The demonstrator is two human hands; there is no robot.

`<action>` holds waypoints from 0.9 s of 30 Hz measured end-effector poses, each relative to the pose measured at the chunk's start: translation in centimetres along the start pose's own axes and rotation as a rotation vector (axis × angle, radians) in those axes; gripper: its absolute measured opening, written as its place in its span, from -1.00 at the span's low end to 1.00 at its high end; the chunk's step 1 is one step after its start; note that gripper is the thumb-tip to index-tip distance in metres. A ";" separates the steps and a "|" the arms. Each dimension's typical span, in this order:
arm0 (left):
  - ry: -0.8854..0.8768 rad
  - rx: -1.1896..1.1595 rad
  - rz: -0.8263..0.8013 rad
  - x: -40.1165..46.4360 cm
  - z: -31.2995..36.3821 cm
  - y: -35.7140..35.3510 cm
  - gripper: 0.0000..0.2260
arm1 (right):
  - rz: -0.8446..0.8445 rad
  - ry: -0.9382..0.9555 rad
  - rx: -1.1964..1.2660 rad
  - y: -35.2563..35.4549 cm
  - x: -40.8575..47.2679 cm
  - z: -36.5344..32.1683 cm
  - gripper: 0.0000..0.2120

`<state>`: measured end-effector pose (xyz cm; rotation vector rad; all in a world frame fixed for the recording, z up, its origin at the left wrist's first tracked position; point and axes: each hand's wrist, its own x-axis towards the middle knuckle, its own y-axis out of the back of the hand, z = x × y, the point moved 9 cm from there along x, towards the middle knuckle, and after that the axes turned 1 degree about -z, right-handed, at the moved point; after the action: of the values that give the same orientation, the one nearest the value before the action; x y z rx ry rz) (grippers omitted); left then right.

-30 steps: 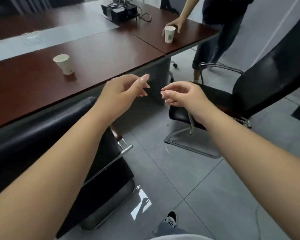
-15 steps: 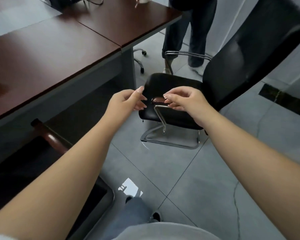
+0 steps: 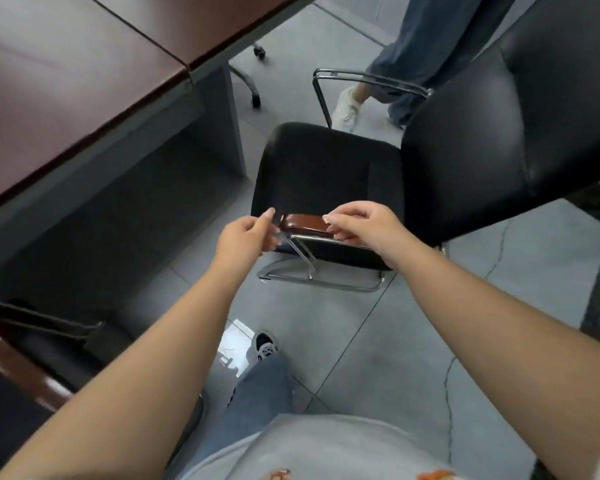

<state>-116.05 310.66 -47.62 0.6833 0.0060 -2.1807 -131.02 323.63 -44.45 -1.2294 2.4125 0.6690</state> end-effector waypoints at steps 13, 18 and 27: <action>0.593 -0.087 -0.063 5.8 -9.4 -8.0 -0.61 | -0.186 -0.170 -0.400 3.3 12.5 6.3 -0.55; 0.663 -0.224 0.073 6.6 -10.5 -12.2 -0.54 | -0.414 -0.198 -0.634 2.3 15.5 9.4 -0.42; 0.590 -0.651 0.268 8.7 -12.4 -17.5 -0.74 | -0.750 0.064 -0.780 0.4 15.8 11.7 -0.55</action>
<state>-127.25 318.74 -66.22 0.8472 0.8403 -1.5173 -139.13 320.01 -62.00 -2.2811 1.5020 1.3500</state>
